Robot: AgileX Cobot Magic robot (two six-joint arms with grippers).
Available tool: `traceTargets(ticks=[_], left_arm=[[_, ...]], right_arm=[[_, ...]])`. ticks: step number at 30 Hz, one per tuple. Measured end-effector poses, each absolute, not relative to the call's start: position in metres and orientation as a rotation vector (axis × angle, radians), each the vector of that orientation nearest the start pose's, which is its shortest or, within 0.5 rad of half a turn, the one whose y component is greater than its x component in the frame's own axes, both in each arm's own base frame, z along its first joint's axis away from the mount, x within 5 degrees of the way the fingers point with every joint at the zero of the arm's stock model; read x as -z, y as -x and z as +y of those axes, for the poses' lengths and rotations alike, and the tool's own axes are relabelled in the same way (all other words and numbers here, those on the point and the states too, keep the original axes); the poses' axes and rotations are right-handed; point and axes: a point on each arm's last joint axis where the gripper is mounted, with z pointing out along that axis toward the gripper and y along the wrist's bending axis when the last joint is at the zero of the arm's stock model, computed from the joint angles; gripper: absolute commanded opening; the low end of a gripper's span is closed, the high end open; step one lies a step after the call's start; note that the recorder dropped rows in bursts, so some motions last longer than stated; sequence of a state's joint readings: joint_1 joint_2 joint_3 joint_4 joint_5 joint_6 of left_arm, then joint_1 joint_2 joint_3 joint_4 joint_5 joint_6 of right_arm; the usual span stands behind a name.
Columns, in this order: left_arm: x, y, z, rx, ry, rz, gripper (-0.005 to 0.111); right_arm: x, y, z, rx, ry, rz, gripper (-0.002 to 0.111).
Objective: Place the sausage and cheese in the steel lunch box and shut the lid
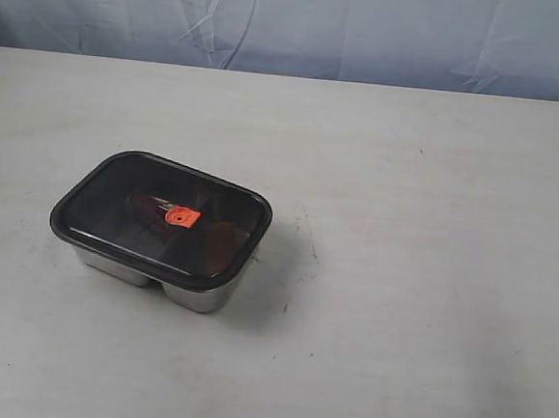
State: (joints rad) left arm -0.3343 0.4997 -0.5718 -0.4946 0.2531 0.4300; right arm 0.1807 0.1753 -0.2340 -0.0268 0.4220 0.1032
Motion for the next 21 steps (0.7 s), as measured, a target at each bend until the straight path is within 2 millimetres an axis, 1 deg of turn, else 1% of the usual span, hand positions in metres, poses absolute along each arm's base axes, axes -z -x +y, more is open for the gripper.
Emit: traceTargets(ticks=[3,6,10,14,19,21], left_arm=[[-0.348,-0.096,-0.045,0.392,-0.324,1.617,0.0],[-0.348,-0.096,-0.045,0.39,-0.325,1.617,0.0],[-0.348,-0.095,-0.045,0.39,-0.325,1.616,0.0],[-0.348,-0.095,-0.045,0.39,-0.325,1.616,0.0],[-0.348,-0.095,-0.045,0.39,-0.325,1.616,0.0],[-0.348,-0.095,-0.045,0.39,-0.325,1.616,0.0]], right_arm=[[-0.23,-0.054,0.008,-0.145,0.108,1.821,-0.001],[-0.221,-0.049,0.006,-0.124,0.084,1.794,-0.001],[-0.207,-0.049,0.003,-0.082,0.032,1.824,-0.001],[-0.204,-0.049,0.002,-0.044,0.014,1.834,-0.001],[-0.202,-0.05,0.002,0.0,0.064,1.831,-0.001],[-0.195,-0.05,0.002,0.011,0.079,1.851,-0.001]])
